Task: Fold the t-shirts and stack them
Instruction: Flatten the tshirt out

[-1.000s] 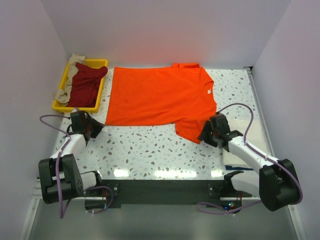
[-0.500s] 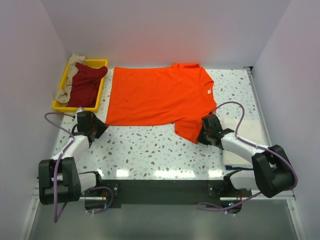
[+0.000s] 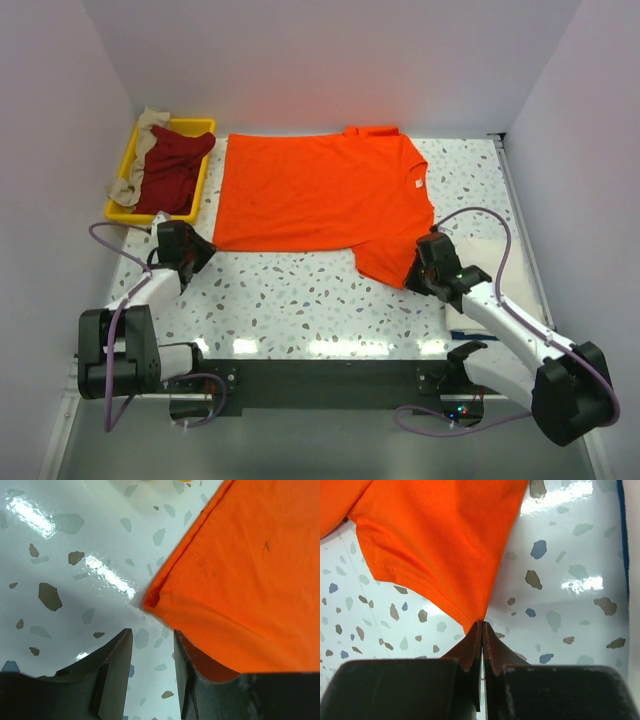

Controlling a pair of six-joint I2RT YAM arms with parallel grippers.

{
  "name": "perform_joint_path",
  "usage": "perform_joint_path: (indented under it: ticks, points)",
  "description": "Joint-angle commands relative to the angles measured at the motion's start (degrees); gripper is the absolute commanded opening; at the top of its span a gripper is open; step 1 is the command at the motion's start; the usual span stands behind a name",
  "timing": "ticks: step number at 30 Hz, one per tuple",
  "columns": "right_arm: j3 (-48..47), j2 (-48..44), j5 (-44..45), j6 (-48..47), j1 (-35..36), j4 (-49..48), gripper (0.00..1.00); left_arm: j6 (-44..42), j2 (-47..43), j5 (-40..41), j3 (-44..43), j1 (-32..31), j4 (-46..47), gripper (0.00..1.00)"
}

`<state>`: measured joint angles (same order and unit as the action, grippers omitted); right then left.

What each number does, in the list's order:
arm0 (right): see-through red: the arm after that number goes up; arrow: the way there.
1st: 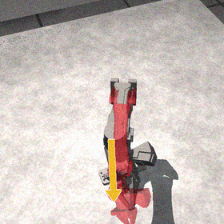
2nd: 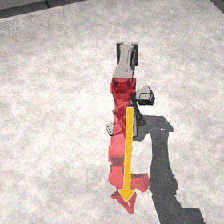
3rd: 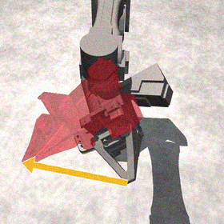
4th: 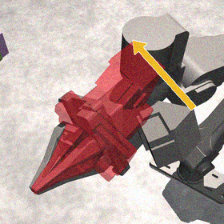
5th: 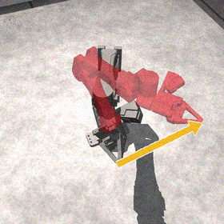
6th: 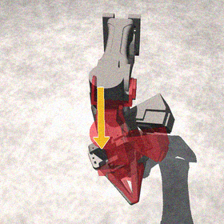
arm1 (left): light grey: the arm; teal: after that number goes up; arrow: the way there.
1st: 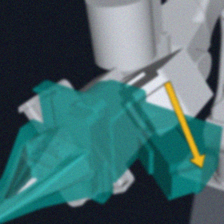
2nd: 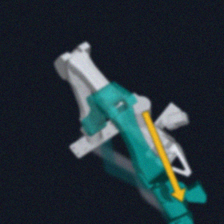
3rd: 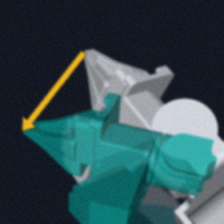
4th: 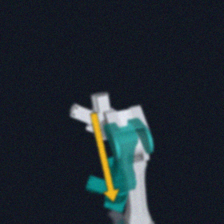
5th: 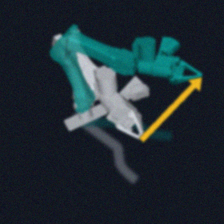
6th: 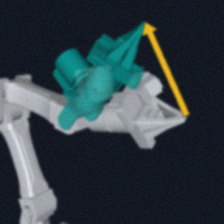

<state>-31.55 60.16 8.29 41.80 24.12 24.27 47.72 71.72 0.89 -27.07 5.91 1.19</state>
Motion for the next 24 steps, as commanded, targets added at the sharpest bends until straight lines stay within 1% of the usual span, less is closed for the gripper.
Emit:
perform_joint_path:
  ticks: [1, 10, 15, 21, 23, 24]
  points:
    - [-0.62, -2.59, 1.2, -1.72, 0.32, 5.87, 0.0, 1.05, 1.05, 1.31, 0.79, -0.37, 5.66, 0.44]
    - [-1.05, -7.51, 1.99, -2.69, 0.31, 11.49, 0.0, 1.76, 3.68, 0.61, 1.32, -0.64, 8.47, 0.41]
    - [-1.32, -8.22, 0.93, -2.6, 0.31, 12.82, 0.0, 1.93, 5.44, 0.35, 1.49, -0.99, 10.05, 0.41]
    - [-1.41, -7.25, 0.5, -2.43, 0.31, 12.2, 0.0, 2.11, 7.29, 0.17, 1.58, -1.43, 11.47, 0.36]
    - [-1.58, -6.99, 0.67, -2.34, 0.31, 11.94, 0.0, 2.29, 7.99, 0.43, 1.58, -1.52, 11.9, 0.29]
    - [-1.58, -6.9, 0.76, -2.25, 0.31, 11.76, 0.0, 2.37, 8.25, 0.61, 1.58, -1.52, 12.17, 0.24]
